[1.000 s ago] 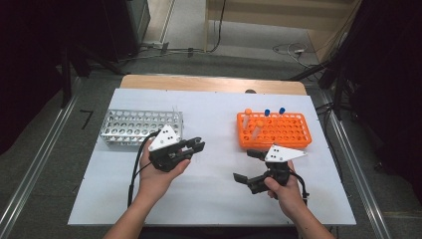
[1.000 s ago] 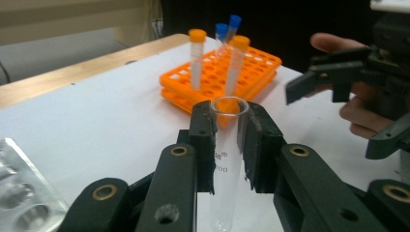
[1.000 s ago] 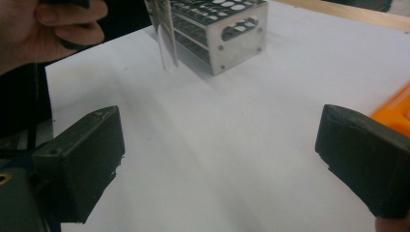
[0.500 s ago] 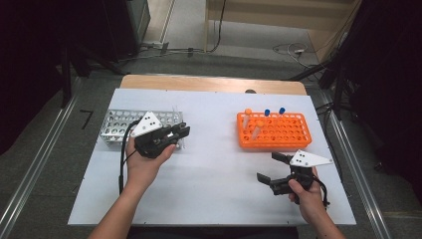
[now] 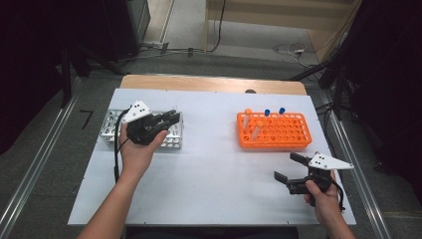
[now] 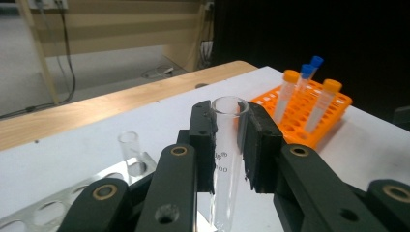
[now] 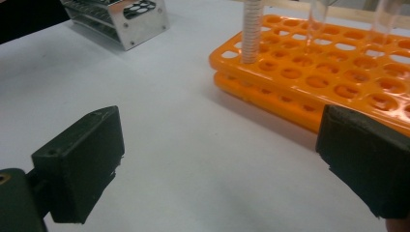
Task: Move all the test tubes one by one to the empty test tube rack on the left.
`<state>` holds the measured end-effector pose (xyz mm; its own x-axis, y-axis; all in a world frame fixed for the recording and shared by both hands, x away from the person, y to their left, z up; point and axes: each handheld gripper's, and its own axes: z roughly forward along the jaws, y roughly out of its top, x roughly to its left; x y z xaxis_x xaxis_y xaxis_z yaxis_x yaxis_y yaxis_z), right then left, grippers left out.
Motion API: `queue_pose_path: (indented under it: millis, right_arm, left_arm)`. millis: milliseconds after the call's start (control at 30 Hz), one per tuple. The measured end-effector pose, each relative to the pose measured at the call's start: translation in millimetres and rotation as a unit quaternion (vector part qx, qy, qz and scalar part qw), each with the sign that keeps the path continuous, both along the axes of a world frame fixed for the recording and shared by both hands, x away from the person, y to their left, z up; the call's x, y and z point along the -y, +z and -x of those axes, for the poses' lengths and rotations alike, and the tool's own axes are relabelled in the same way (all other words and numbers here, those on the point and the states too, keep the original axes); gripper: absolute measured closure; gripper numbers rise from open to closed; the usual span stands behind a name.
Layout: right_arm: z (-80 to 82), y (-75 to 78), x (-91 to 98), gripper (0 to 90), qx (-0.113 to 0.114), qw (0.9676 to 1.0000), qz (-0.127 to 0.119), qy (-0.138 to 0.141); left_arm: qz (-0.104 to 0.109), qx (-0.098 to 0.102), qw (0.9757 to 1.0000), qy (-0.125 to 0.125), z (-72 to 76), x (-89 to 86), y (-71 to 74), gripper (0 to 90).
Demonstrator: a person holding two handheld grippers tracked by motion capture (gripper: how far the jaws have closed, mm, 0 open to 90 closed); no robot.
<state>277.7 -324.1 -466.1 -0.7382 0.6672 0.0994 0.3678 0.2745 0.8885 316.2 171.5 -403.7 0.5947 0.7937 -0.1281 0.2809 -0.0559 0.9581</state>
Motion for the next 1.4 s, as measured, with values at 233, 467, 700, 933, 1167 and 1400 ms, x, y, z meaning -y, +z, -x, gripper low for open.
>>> queue_pose_path:
  millis: [233, 467, 700, 933, 1167, 1400]
  right_arm:
    - [-4.9, -2.2, 9.2, 2.0, -0.006, 0.9998, -0.01, -0.016]
    - [-5.3, -2.8, 9.9, 2.0, -0.007, 0.9998, -0.008, -0.018]
    - [-5.0, -2.3, 10.3, 2.0, -0.002, 0.9997, -0.006, -0.022]
    - [-4.9, -1.2, 13.9, 2.2, 0.002, 0.9995, -0.014, -0.029]
    - [-5.5, -2.2, 13.4, 2.1, 0.0, 0.9996, -0.013, -0.025]
    - [-5.4, -1.8, 14.0, 2.1, 0.001, 0.9996, -0.014, -0.026]
  left_arm:
    - [0.001, 0.005, 0.9997, 0.023, -12.4, -8.4, 3.3, 75.9]
    - [0.003, 0.0, 0.999, 0.044, -29.1, -17.6, 5.8, 75.9]
    - [0.004, -0.002, 0.9979, 0.065, -44.7, -21.8, 10.2, 75.9]
    - [-0.002, -0.007, 0.997, 0.077, -60.2, -19.8, 10.1, 75.9]
    - [-0.017, -0.019, 0.9954, 0.093, -71.8, -16.7, 1.1, 75.9]
    - [-0.017, -0.029, 0.9945, 0.1, -76.0, -15.4, -5.7, 75.9]
